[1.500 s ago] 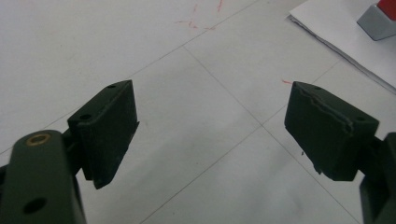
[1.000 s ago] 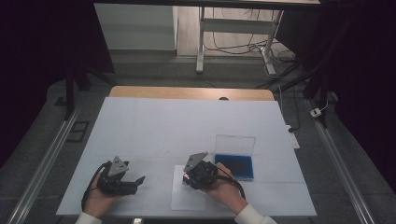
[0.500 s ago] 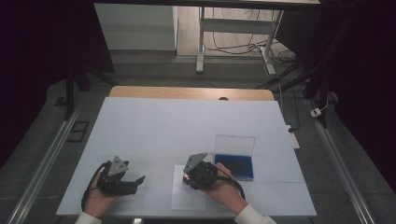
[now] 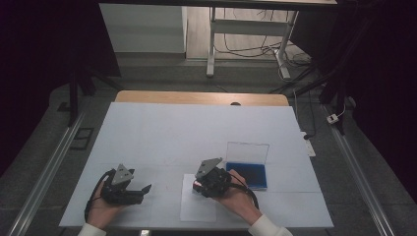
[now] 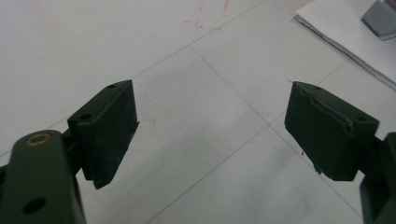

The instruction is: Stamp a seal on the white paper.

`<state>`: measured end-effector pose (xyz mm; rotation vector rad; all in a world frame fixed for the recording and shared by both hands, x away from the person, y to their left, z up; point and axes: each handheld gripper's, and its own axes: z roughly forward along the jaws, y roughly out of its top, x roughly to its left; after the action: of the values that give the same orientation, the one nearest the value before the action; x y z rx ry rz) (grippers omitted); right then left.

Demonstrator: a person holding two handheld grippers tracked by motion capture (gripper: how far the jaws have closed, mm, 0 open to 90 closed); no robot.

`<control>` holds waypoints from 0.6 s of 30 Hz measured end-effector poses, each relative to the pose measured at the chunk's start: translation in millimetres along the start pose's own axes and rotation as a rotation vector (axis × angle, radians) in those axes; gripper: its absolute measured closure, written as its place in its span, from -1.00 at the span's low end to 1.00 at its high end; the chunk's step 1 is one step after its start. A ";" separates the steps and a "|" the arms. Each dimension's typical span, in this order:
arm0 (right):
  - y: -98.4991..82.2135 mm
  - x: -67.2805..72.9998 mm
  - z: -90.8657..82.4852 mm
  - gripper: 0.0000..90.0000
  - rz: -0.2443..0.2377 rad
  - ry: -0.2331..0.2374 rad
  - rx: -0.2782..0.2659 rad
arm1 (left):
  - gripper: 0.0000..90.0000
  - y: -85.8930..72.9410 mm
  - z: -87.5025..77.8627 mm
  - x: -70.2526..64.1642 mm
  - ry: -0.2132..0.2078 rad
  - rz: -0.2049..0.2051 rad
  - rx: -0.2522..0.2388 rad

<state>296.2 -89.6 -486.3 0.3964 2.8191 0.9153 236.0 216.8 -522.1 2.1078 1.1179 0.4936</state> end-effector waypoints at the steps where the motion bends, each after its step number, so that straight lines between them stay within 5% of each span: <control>1: -0.3 -1.3 -2.0 0.56 0.010 0.007 -0.013 | -0.61 0.0 0.1 0.0 0.001 0.000 0.000; 18: 2.7 -10.3 -34.3 0.56 0.042 -0.003 -0.119 | -0.61 0.1 0.2 -0.2 0.001 0.003 0.004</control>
<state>298.9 -109.6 -456.7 0.4423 2.7463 1.0831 236.1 216.5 -522.2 2.1135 1.1171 0.4950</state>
